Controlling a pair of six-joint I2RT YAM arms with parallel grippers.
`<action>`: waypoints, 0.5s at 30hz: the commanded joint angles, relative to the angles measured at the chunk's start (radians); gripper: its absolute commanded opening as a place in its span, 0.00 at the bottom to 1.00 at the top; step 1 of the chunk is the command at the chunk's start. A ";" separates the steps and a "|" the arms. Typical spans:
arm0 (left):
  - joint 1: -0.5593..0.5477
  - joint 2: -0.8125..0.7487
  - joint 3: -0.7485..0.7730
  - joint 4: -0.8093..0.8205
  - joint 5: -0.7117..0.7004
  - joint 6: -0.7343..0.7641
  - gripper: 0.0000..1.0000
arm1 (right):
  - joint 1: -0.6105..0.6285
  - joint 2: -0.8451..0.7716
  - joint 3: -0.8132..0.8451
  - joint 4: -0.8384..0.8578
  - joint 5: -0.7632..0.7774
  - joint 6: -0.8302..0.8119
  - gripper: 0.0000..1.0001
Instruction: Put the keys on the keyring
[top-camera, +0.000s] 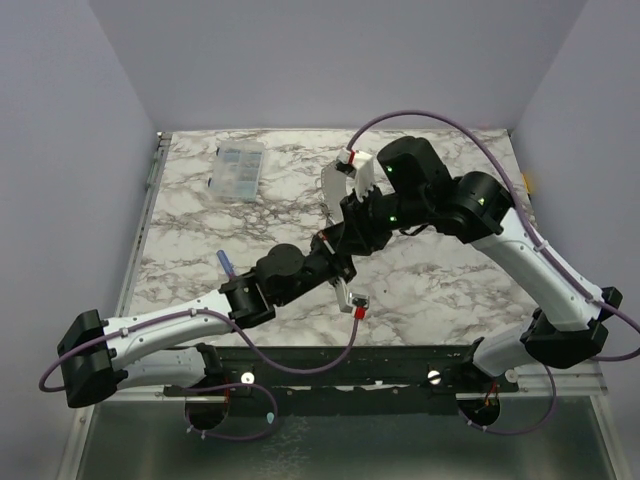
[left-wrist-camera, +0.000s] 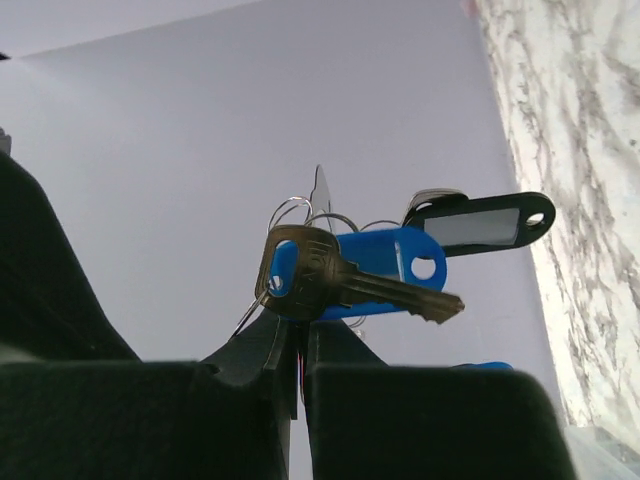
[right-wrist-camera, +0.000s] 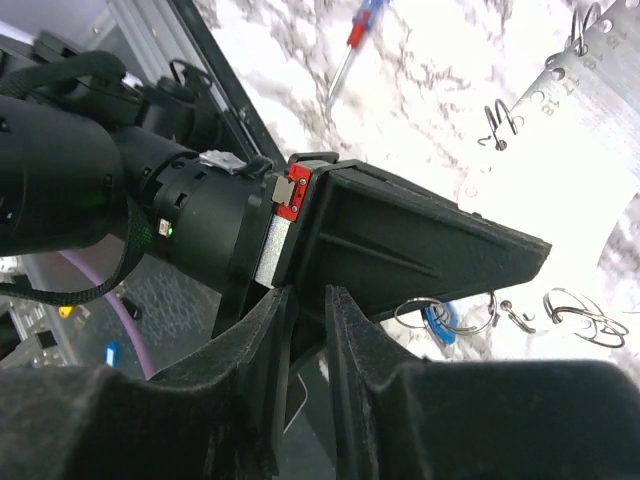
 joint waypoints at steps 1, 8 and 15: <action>0.016 0.007 0.066 0.129 0.033 -0.027 0.00 | 0.009 0.029 0.082 0.038 -0.003 -0.009 0.30; 0.033 0.008 0.094 0.138 0.036 -0.034 0.00 | 0.009 0.009 0.162 0.086 0.099 0.024 0.42; 0.041 0.008 0.100 0.142 0.034 -0.040 0.00 | 0.009 -0.126 0.049 0.200 0.263 0.112 0.56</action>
